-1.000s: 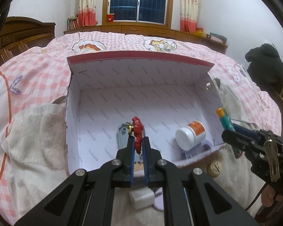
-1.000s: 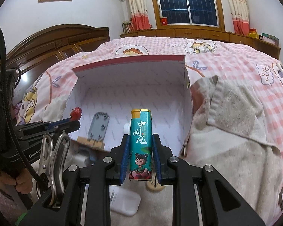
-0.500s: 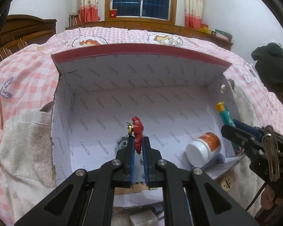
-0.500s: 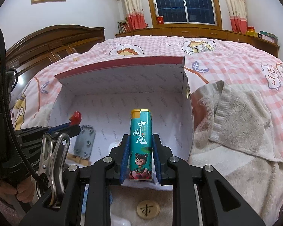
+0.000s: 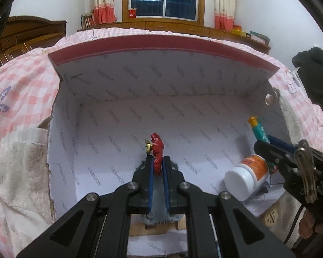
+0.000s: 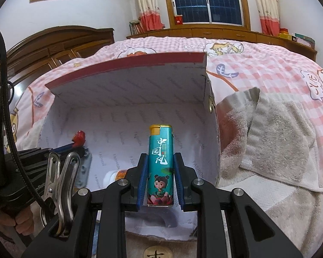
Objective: Organize rigid objects
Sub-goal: 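Carry the figurine and lighter into the box and open both tools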
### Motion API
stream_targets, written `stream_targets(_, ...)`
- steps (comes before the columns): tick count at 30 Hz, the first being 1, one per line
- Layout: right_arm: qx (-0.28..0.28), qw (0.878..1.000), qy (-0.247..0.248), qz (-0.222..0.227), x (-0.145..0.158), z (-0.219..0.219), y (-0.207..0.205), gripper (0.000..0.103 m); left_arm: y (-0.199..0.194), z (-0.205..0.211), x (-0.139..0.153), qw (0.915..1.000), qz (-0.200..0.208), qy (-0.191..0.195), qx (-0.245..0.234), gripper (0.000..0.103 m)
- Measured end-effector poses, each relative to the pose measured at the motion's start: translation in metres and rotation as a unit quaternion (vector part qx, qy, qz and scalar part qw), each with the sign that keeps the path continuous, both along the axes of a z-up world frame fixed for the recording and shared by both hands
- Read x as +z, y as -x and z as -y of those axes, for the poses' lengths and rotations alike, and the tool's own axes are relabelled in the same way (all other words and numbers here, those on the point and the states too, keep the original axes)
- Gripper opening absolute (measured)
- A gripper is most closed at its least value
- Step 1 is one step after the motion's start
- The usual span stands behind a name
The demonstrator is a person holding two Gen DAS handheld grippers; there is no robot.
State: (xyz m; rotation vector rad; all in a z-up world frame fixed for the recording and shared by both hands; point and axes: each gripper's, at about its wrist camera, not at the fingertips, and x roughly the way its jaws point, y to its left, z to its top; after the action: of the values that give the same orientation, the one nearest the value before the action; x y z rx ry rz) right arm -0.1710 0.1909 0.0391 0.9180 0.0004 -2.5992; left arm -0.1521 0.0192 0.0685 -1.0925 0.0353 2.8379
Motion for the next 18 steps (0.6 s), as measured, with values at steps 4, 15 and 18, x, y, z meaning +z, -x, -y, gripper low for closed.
stream_targets(4,-0.007,1.000,-0.007,-0.004,-0.002,0.002,0.003,0.024,0.003,-0.008,-0.001,0.9998,-0.008,0.016,-0.001,0.008)
stream_targets(15,-0.010,1.000,0.003,-0.006,-0.002,0.000,0.004,0.035,0.000,-0.020,0.000,0.9993,-0.018,0.034,-0.001,0.055)
stream_targets(18,-0.002,1.000,0.002,-0.005,-0.001,0.003,0.001,0.046,-0.001,-0.021,0.001,0.9990,-0.014,0.043,0.002,0.063)
